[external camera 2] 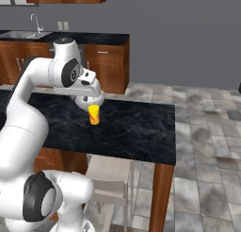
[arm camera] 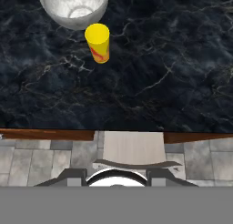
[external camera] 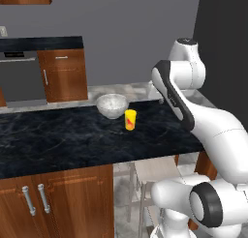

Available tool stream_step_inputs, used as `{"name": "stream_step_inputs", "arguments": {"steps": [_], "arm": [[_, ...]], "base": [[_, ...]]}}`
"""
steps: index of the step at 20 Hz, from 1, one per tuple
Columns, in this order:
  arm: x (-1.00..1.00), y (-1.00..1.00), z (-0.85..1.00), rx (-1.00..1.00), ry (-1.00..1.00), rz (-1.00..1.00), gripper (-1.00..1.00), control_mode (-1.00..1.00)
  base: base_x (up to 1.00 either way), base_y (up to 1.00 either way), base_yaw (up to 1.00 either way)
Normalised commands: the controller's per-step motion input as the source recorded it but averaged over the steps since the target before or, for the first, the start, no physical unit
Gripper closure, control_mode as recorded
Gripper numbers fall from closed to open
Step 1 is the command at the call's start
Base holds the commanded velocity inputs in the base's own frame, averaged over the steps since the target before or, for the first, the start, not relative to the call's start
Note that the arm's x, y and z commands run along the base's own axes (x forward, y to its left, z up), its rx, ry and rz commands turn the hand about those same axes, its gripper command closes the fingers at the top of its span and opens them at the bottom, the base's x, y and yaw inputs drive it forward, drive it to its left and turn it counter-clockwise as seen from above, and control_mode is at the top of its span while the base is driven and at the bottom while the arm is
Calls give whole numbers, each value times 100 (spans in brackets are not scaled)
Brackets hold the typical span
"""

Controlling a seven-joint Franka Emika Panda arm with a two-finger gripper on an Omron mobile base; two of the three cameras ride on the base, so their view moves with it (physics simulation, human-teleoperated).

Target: Place the cup inside the bowl on the dining table and move the bowl to any counter.

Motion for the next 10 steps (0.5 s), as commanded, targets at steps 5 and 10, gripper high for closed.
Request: {"name": "stream_step_inputs", "arguments": {"steps": [5, 10], "arm": [[15, 2, -5, 0, 0, 0, -100, -100], [4, 9, -10, 0, 0, 0, -100, -100]], "base": [[0, 0, 0], [0, 0, 0]]}}
